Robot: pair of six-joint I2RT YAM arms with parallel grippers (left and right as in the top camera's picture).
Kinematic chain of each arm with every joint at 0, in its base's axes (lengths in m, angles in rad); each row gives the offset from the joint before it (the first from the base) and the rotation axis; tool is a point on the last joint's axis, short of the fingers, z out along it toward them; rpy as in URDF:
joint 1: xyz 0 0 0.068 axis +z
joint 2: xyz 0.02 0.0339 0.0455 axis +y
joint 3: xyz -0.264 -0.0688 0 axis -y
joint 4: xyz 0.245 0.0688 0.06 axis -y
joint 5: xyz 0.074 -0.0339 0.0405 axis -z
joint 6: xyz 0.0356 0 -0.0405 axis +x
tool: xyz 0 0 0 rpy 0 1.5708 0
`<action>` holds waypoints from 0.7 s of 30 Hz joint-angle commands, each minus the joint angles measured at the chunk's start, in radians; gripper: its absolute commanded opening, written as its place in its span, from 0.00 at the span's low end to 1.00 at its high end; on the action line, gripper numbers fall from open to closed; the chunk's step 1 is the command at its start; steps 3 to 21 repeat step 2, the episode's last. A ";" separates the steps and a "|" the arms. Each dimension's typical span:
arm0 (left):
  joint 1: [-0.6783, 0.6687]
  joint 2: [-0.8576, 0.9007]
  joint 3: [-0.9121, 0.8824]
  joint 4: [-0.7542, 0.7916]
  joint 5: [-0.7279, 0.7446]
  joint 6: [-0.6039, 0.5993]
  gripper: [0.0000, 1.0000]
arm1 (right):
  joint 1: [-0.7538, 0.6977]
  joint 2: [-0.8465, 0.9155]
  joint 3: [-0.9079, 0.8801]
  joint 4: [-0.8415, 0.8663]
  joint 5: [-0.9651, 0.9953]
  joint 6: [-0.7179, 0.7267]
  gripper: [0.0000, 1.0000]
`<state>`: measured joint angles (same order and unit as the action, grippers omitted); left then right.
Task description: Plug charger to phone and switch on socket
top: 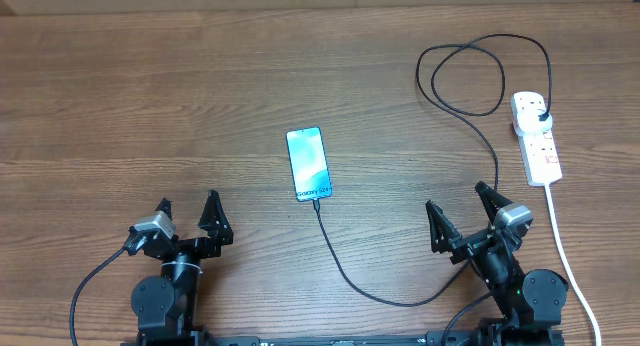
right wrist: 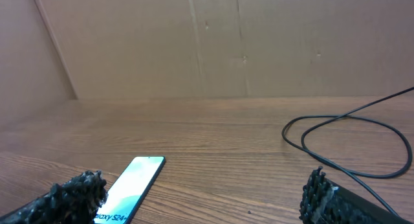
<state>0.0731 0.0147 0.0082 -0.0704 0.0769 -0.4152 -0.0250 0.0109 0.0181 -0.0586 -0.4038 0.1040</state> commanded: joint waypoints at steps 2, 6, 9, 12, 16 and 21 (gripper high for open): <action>0.005 -0.010 -0.003 -0.003 -0.007 0.016 1.00 | -0.004 -0.008 -0.010 0.004 0.006 -0.004 1.00; 0.005 -0.010 -0.003 -0.003 -0.007 0.016 1.00 | -0.004 -0.008 -0.010 0.004 0.006 -0.004 1.00; 0.005 -0.010 -0.003 -0.003 -0.007 0.016 1.00 | -0.004 -0.008 -0.010 0.004 0.006 -0.004 1.00; 0.005 -0.010 -0.003 -0.003 -0.007 0.016 1.00 | -0.004 -0.008 -0.010 0.004 0.006 -0.004 1.00; 0.005 -0.010 -0.003 -0.003 -0.007 0.016 1.00 | -0.004 -0.008 -0.010 0.004 0.006 -0.004 1.00; 0.005 -0.010 -0.003 -0.003 -0.007 0.016 1.00 | -0.004 -0.008 -0.010 0.004 0.006 -0.004 1.00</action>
